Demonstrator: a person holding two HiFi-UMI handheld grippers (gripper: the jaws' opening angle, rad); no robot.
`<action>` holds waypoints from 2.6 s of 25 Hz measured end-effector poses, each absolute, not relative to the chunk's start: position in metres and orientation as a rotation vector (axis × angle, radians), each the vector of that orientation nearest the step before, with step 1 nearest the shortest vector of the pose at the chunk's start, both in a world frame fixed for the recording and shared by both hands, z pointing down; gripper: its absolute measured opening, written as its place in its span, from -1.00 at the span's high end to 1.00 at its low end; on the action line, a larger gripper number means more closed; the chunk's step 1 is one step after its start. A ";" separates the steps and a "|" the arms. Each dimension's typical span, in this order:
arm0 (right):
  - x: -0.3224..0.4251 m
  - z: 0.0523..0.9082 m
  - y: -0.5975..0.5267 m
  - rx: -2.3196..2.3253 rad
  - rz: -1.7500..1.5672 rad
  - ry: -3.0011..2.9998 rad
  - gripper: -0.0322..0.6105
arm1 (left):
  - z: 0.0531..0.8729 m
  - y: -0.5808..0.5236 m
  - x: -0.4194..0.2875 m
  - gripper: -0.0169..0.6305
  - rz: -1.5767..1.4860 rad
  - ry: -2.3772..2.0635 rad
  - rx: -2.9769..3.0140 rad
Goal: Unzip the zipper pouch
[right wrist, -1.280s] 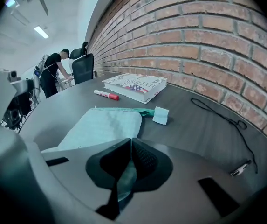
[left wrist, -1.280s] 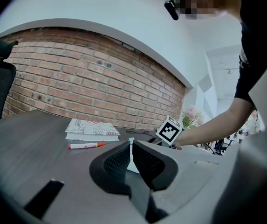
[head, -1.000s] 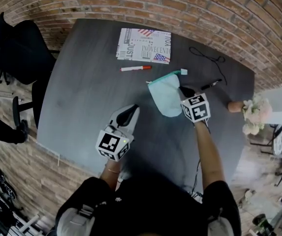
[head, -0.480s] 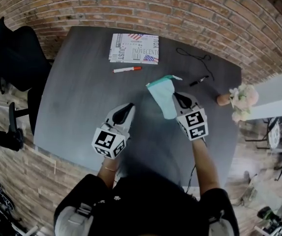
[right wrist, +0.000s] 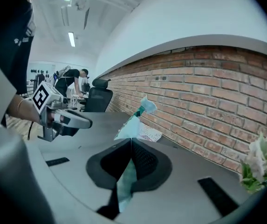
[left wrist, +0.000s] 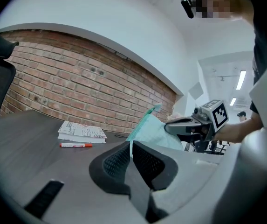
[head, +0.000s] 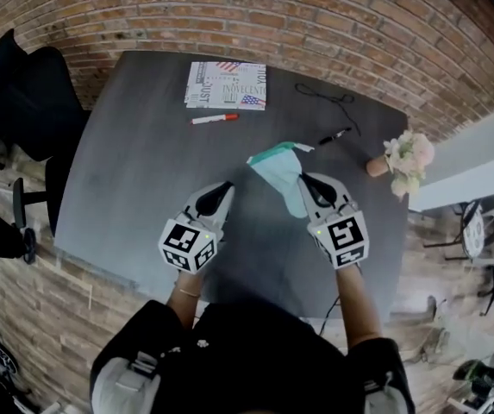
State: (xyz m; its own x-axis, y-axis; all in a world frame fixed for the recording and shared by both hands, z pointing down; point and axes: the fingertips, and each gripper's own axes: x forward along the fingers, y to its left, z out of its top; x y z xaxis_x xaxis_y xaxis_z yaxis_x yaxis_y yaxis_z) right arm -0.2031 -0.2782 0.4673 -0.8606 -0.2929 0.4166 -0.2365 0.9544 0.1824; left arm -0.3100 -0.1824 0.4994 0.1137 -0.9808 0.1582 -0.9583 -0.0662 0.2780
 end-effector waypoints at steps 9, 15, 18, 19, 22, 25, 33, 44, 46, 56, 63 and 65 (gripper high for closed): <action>-0.153 0.425 -0.228 0.306 -0.163 -2.776 0.89 | 0.490 -0.152 -0.263 0.93 -0.116 -1.905 2.050; -0.124 0.406 -0.198 0.247 -0.164 -2.828 0.89 | 0.483 -0.135 -0.227 0.75 -0.234 -1.823 2.050; -0.112 0.398 -0.181 0.212 -0.152 -2.855 0.89 | 0.479 -0.125 -0.210 0.63 -0.247 -1.786 2.074; -0.109 0.395 -0.176 0.200 -0.149 -2.867 0.89 | 0.477 -0.123 -0.205 0.57 -0.250 -1.770 2.090; -0.100 0.384 -0.160 0.161 -0.133 -2.905 0.89 | 0.468 -0.115 -0.191 0.43 -0.316 -1.705 2.127; -0.092 0.372 -0.144 0.076 -0.124 -2.974 0.89 | 0.451 -0.106 -0.183 0.37 -0.469 -1.644 2.143; -0.065 0.378 -0.123 0.044 -0.125 -2.981 0.89 | 0.412 -0.083 -0.161 0.32 -0.633 -1.689 2.243; -0.041 0.420 -0.101 0.130 -0.116 -2.882 0.86 | 0.392 -0.047 -0.142 0.92 -0.399 -1.891 2.299; -0.040 0.429 -0.103 0.178 -0.091 -2.869 0.82 | 0.390 -0.046 -0.141 0.92 -0.271 -1.938 2.327; -0.051 0.445 -0.119 0.439 0.115 -2.873 0.75 | 0.407 -0.050 -0.165 0.92 0.222 -2.036 2.322; -0.095 0.409 -0.089 0.298 0.144 -2.976 0.67 | 0.418 -0.061 -0.163 0.92 0.408 -2.002 2.427; -0.106 0.402 -0.082 0.274 0.113 -2.994 0.65 | 0.426 -0.064 -0.157 0.92 0.468 -1.967 2.451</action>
